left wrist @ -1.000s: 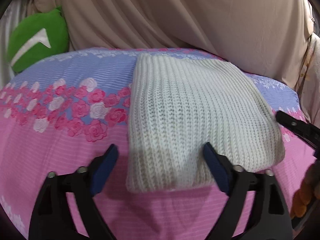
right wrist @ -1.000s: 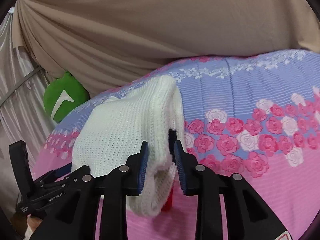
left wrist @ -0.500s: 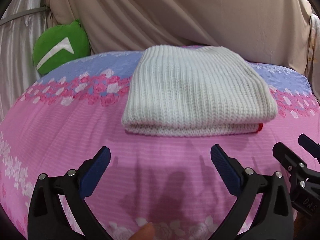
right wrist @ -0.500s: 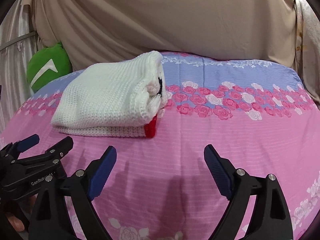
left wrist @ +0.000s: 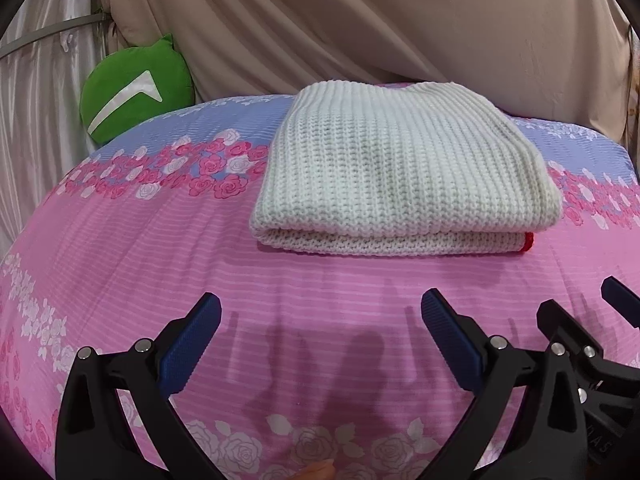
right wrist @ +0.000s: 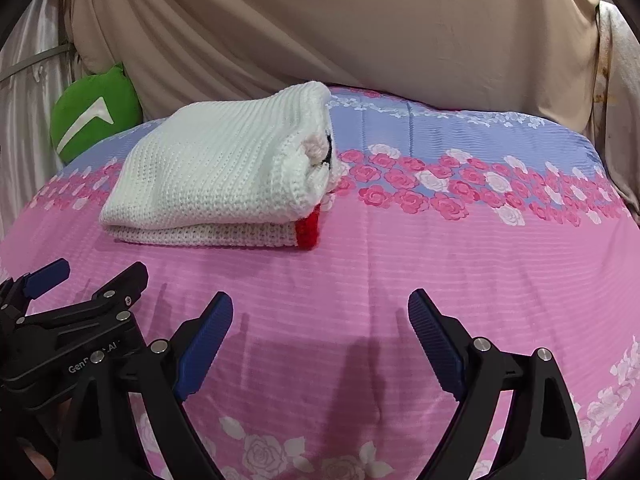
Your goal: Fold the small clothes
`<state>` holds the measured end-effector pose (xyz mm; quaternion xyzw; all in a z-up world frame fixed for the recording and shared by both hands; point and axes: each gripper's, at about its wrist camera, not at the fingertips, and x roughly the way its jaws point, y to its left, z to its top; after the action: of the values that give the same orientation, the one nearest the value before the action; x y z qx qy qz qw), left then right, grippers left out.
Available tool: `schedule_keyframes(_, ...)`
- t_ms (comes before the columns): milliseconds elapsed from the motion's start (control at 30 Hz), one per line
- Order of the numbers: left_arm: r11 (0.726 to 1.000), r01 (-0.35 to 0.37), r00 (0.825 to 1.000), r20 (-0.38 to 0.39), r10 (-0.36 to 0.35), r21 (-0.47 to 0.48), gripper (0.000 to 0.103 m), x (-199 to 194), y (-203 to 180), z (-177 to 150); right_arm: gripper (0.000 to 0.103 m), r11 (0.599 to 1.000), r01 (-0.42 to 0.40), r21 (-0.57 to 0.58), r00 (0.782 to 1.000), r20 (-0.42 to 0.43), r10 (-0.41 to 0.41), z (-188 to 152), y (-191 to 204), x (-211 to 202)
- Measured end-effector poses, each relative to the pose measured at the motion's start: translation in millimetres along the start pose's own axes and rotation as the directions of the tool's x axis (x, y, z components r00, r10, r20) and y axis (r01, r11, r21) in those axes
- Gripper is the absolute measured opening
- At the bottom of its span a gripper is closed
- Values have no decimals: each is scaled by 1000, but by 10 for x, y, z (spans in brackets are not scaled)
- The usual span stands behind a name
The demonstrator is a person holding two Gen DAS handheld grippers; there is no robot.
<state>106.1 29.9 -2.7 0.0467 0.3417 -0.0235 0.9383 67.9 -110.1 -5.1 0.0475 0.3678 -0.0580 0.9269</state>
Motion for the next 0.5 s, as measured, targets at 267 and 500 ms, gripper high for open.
schedule_keyframes(267, 1000, -28, 999, -17, 28, 6, 98, 33, -13, -1, 87, 999, 32, -13, 999, -12, -33, -8, 41, 19)
schedule_keyframes(500, 999, -43, 999, -31, 43, 14, 98, 64, -31, -6, 87, 999, 43, -16, 999, -17, -43, -3, 43, 35)
